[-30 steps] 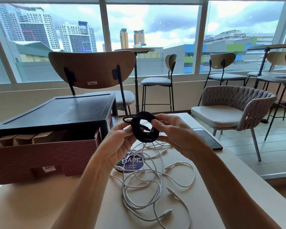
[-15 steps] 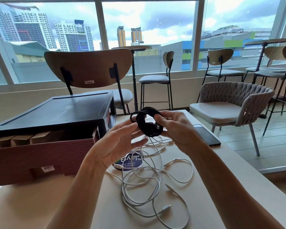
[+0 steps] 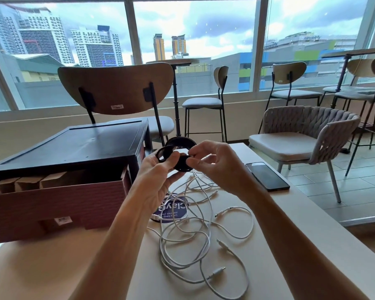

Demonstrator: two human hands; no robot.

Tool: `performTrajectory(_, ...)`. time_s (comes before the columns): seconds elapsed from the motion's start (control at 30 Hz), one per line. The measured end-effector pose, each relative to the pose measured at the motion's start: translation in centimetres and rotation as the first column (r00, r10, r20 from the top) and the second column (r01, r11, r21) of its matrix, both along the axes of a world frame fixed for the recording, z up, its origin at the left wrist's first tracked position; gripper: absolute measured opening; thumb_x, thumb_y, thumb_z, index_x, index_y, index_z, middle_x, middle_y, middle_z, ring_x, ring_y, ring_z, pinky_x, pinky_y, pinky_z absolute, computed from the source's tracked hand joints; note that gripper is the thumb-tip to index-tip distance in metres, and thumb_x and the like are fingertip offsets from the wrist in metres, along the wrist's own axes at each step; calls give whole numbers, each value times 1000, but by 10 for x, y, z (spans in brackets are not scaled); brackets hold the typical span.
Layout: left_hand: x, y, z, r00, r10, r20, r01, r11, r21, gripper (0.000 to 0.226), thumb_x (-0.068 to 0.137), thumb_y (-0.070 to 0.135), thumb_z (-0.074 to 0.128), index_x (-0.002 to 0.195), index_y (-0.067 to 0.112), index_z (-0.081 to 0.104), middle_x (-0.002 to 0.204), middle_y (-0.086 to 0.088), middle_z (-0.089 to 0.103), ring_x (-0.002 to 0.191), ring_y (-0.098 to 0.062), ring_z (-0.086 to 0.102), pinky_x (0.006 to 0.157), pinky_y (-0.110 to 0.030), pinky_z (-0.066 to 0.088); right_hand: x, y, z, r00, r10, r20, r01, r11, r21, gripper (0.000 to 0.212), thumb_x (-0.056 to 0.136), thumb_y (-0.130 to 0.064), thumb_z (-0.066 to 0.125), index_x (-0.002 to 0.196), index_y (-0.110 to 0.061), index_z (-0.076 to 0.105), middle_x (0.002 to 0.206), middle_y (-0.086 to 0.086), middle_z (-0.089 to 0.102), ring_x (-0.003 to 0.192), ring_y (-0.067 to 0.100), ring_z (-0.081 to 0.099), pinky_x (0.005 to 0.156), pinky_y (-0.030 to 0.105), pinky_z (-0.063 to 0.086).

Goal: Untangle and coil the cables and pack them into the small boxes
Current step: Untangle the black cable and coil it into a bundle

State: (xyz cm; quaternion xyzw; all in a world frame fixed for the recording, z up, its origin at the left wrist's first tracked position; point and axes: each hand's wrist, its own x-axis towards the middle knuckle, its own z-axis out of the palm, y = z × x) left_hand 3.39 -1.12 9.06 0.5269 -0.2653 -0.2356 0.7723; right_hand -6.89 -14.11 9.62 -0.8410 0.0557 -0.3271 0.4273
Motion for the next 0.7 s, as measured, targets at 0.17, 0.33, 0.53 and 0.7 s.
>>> performTrajectory(0.17,-3,0,2,999,-52,10,52,998,-42,15,98,5,54,105,9,66,98,-6,76,96,-18,72,85,-36,57,3,5,-2,991,-89,99,95,993,-64,7,87,-15,74,92,-19,72,83,-11,71,67,-3,65,56,9,46)
performTrajectory(0.33,3,0,5,996,56,-74,-65,991,-116,26,94,-1,57,111,17,66,95,0,73,99,-13,67,87,-49,56,5,3,-3,982,-156,109,164,984,-64,6,86,-12,74,87,-18,72,80,-11,70,73,4,67,64,17,55)
performTrajectory(0.53,12,6,5,994,97,-41,-101,989,-109,33,92,-1,59,115,22,68,91,6,72,92,-10,62,82,-41,52,2,-2,0,979,-168,114,175,983,-60,5,84,-11,76,87,-14,74,77,-9,70,71,0,65,62,9,49)
performTrajectory(0.7,14,8,2,995,98,22,-96,993,-68,36,94,-2,58,117,23,67,95,4,73,92,-10,67,82,-36,54,1,-10,-1,992,-125,20,126,992,-29,3,85,-14,75,83,-16,74,73,-6,72,69,6,68,71,29,58)
